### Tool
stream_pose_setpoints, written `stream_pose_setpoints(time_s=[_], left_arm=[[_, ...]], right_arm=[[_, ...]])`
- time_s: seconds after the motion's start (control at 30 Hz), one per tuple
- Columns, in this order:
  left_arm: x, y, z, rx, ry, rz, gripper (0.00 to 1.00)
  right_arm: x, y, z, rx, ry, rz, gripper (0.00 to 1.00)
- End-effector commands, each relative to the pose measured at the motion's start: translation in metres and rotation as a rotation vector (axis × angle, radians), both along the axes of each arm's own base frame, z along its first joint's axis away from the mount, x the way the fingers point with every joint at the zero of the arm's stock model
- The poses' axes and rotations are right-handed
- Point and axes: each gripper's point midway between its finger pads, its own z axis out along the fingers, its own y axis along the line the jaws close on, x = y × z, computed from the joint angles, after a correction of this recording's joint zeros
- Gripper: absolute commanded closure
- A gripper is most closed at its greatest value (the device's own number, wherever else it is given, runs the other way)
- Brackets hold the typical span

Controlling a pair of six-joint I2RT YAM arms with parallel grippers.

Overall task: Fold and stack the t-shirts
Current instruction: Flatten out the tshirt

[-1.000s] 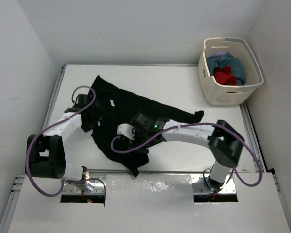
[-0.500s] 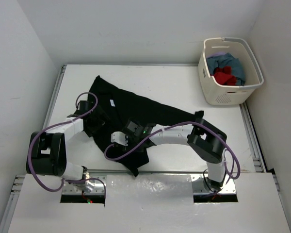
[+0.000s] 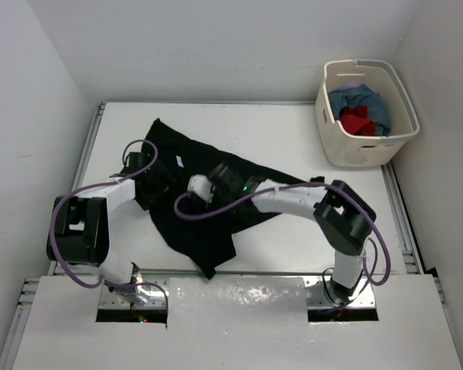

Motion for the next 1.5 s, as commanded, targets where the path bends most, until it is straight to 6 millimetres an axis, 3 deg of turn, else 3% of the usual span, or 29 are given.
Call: stream_pose_setpoints(time_s=[0.0, 0.07, 0.1, 0.13, 0.17, 0.2, 0.23, 0.27, 0.3, 0.33, 0.37, 0.4, 0.47, 0.5, 0.53, 0.57, 0.6, 0.7, 0.73, 0.8, 0.83, 0.87, 0.9, 0.93, 0.97, 1.1, 1.13, 1.37, 1.47], left_arm=[[-0.001, 0.009, -0.023, 0.049, 0.066, 0.017, 0.0], [0.002, 0.019, -0.026, 0.099, 0.101, 0.036, 0.0], [0.003, 0.025, -0.028, 0.132, 0.115, 0.046, 0.0], [-0.001, 0.028, -0.03, 0.146, 0.151, 0.05, 0.0], [0.003, 0.029, -0.031, 0.155, 0.164, 0.051, 0.0], [0.004, 0.03, -0.032, 0.16, 0.173, 0.047, 0.0], [0.004, 0.031, -0.032, 0.165, 0.189, 0.054, 0.0], [0.004, 0.032, -0.032, 0.167, 0.193, 0.057, 0.0], [0.003, 0.034, -0.031, 0.175, 0.206, 0.064, 0.0], [0.003, 0.036, -0.029, 0.182, 0.212, 0.071, 0.0], [0.003, 0.038, -0.027, 0.188, 0.218, 0.075, 0.0], [-0.003, 0.043, -0.026, 0.212, 0.249, 0.086, 0.0], [0.002, 0.047, -0.018, 0.233, 0.243, 0.096, 0.0], [0.001, 0.05, -0.014, 0.25, 0.251, 0.103, 0.0], [0.01, 0.049, -0.005, 0.244, 0.222, 0.101, 0.0], [0.014, 0.048, -0.001, 0.241, 0.207, 0.09, 0.0], [0.016, 0.049, 0.003, 0.245, 0.201, 0.089, 0.0], [0.029, 0.048, 0.021, 0.247, 0.158, 0.065, 0.0], [0.038, 0.047, 0.032, 0.243, 0.125, 0.058, 0.0], [0.05, 0.042, 0.044, 0.219, 0.069, 0.055, 0.0], [0.057, 0.041, 0.056, 0.216, 0.023, 0.054, 0.0], [0.062, 0.041, 0.062, 0.215, -0.003, 0.057, 0.0], [0.068, 0.044, 0.069, 0.222, -0.026, 0.077, 0.0], [0.078, 0.045, 0.083, 0.226, -0.064, 0.086, 0.0], [0.085, 0.043, 0.09, 0.217, -0.09, 0.075, 0.0], [0.118, 0.032, 0.095, 0.169, -0.171, 0.046, 0.0], [0.123, 0.03, 0.082, 0.163, -0.149, 0.039, 0.0], [0.174, 0.013, 0.051, 0.112, -0.177, -0.039, 0.0], [0.193, 0.014, 0.038, 0.13, -0.163, -0.059, 0.0]], right_arm=[[0.076, -0.011, 0.069, 0.198, -0.125, -0.201, 0.97], [0.12, -0.044, 0.073, 0.183, -0.149, -0.319, 0.97], [0.148, -0.057, 0.092, 0.18, -0.216, -0.382, 0.97], [0.177, -0.087, 0.097, 0.158, -0.253, -0.461, 0.97], [0.198, -0.103, 0.086, 0.109, -0.272, -0.516, 0.97], [0.235, -0.119, 0.117, 0.106, -0.362, -0.587, 0.97], [0.264, -0.161, 0.117, 0.066, -0.388, -0.697, 0.97], [0.287, -0.181, 0.089, 0.01, -0.388, -0.771, 0.97], [0.331, -0.225, 0.092, -0.013, -0.481, -0.926, 0.98], [0.346, -0.255, 0.131, -0.007, -0.592, -1.04, 0.98], [0.359, -0.278, 0.138, -0.039, -0.64, -1.134, 0.99], [0.388, -0.303, 0.157, -0.014, -0.717, -1.229, 0.95], [0.405, -0.308, 0.164, 0.023, -0.746, -1.224, 0.34], [0.402, -0.307, 0.164, 0.037, -0.742, -1.203, 0.05], [0.404, -0.298, 0.177, 0.105, -0.775, -1.169, 0.01], [0.395, -0.279, 0.141, 0.116, -0.684, -1.057, 0.01], [0.388, -0.273, 0.178, 0.194, -0.722, -1.035, 0.01], [0.375, -0.228, 0.183, 0.321, -0.611, -0.865, 0.01], [0.363, -0.216, 0.191, 0.338, -0.561, -0.814, 0.01], [0.341, -0.184, 0.183, 0.372, -0.474, -0.717, 0.01], [0.327, -0.176, 0.199, 0.385, -0.477, -0.68, 0.01], [0.318, -0.17, 0.199, 0.383, -0.472, -0.653, 0.01], [0.3, -0.16, 0.177, 0.368, -0.422, -0.632, 0.01], [0.289, -0.156, 0.19, 0.397, -0.424, -0.62, 0.01], [0.277, -0.154, 0.172, 0.419, -0.352, -0.655, 0.01], [0.23, -0.155, 0.136, 0.418, -0.206, -0.725, 0.01], [0.221, -0.159, 0.13, 0.41, -0.19, -0.741, 0.01], [0.144, -0.197, 0.057, 0.249, -0.031, -0.832, 0.01], [0.116, -0.198, 0.027, 0.211, 0.091, -0.859, 0.01]])
